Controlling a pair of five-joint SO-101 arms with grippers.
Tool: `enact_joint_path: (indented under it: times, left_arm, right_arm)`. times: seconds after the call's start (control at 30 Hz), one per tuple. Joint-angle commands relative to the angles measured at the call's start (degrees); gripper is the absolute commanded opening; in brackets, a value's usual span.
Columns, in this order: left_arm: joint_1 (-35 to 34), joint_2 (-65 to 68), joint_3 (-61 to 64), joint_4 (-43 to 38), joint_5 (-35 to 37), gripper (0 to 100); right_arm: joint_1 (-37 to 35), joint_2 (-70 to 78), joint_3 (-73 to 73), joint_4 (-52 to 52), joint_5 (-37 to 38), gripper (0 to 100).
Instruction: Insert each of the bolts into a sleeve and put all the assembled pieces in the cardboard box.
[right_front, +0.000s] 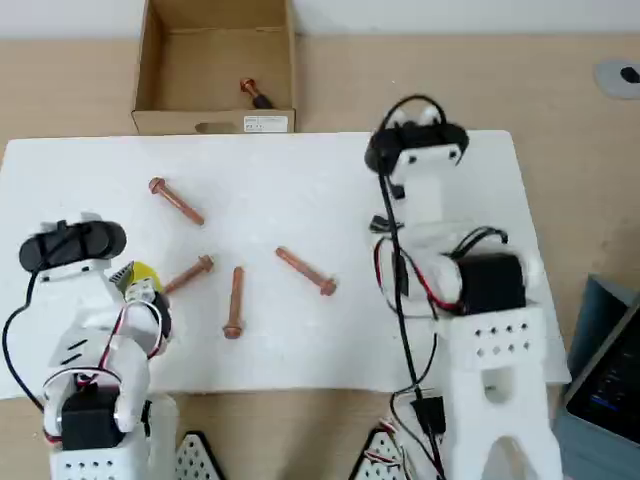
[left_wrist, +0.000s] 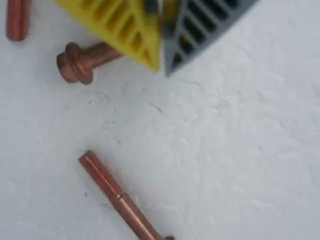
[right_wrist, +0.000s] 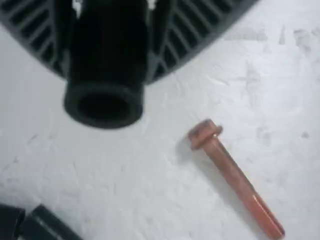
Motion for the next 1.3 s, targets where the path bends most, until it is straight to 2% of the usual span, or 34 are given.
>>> enact_joint_path:
  times: [0.0, 0.23, 0.43, 0.6, 0.73, 0.9, 1.13, 1.27]
  left_arm:
    - [-0.26, 7.6, -9.93, 0.26, -2.81, 0]
    - [-0.26, 29.58, -24.97, 1.41, -9.05, 0]
    - [-0.18, 49.71, -37.1, 11.87, -12.92, 0]
    - [-0.18, 64.22, -47.82, 21.98, -19.43, 0]
    - [-0.09, 71.69, -54.68, 26.37, -25.14, 0]
    - [0.09, 77.32, -57.49, 26.81, -29.45, 5]
    - [6.15, 81.54, -55.21, 26.46, -37.01, 7]
    - [6.95, 83.65, -53.8, 22.33, -39.91, 8]
  right_arm:
    - [0.75, -4.26, 4.09, -2.9, -0.44, 0.9]
    - [4.79, -6.73, 9.1, -5.01, -0.44, 0.9]
    - [10.86, -6.73, 9.1, -4.84, -0.44, 0.9]
    - [11.82, -6.73, 9.1, -4.75, -0.53, 0.9]
    - [11.82, -6.73, 9.1, -4.92, -0.7, 0.9]
    - [11.82, -6.73, 9.1, -4.92, -3.52, 0.9]
    - [11.82, -6.73, 9.1, -4.92, -4.31, 0.9]
    - [11.82, -6.73, 9.1, -4.84, -4.31, 0.9]
